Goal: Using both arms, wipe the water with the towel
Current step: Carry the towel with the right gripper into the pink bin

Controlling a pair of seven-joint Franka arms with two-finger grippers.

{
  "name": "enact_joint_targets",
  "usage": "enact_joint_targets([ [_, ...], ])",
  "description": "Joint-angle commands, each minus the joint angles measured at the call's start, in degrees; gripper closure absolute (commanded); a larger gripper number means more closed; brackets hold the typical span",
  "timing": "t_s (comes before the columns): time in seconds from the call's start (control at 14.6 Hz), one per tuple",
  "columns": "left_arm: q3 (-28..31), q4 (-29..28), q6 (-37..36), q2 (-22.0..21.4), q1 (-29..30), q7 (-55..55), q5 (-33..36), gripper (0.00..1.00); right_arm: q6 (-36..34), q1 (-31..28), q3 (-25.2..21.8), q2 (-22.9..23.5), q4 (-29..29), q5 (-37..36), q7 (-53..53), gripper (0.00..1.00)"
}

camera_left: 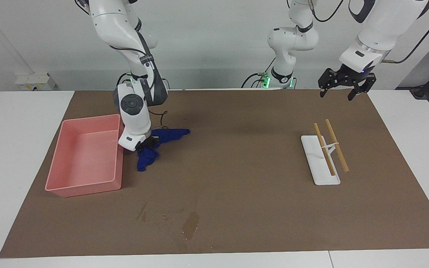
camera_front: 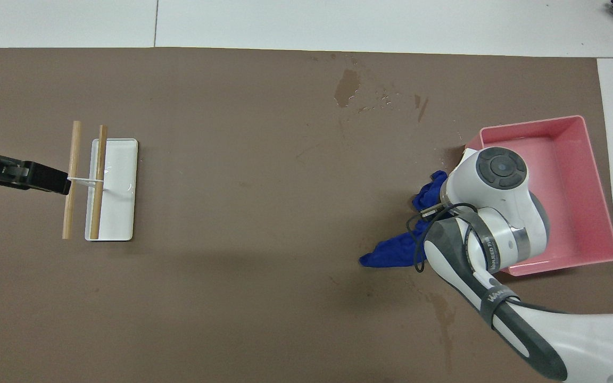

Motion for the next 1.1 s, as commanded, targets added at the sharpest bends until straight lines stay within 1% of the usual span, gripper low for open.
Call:
enact_joint_targets([
  [0.0,0.4,-0.8,-0.3,-0.8,-0.3,0.1,0.2,0.0,10.0,-5.4,0.0,2.9,-1.3,-2.2,-5.9,1.0],
  [0.07,0.4,-0.8,-0.3,-0.8,-0.3,0.1,0.2,0.0,11.9,-6.4,0.0,3.8,-0.6,-2.3,-7.2,1.0],
  [0.21,0.4,-0.8,-0.3,-0.8,-0.3,0.1,0.2,0.0,13.0,-6.9,-0.1,6.5,2.9,-2.7,-7.5,1.0],
  [0.48,0.4,-0.8,-0.3,-0.8,-0.3,0.1,0.2,0.0,12.8,-5.7,0.0,11.0,11.4,-3.0,-7.0,1.0],
  [0.62,0.4,-0.8,-0.3,-0.8,-0.3,0.1,0.2,0.0,11.5,-3.8,-0.1,12.3,15.3,-2.9,-6.8,1.0],
  [0.69,0.4,-0.8,-0.3,-0.8,-0.3,0.1,0.2,0.0,9.5,-3.4,-0.1,12.8,17.1,-2.9,-6.8,1.0],
  [0.82,0.4,-0.8,-0.3,-0.8,-0.3,0.1,0.2,0.0,2.8,-3.2,0.0,12.8,21.5,-3.0,-6.4,1.0],
  [0.96,0.4,-0.8,-0.3,-0.8,-0.3,0.1,0.2,0.0,-6.2,-1.8,0.0,12.2,26.9,-3.1,-6.3,1.0],
  [1.03,0.4,-0.8,-0.3,-0.8,-0.3,0.1,0.2,0.0,-12.6,-1.5,0.0,12.0,31.3,-3.4,-6.6,1.0],
])
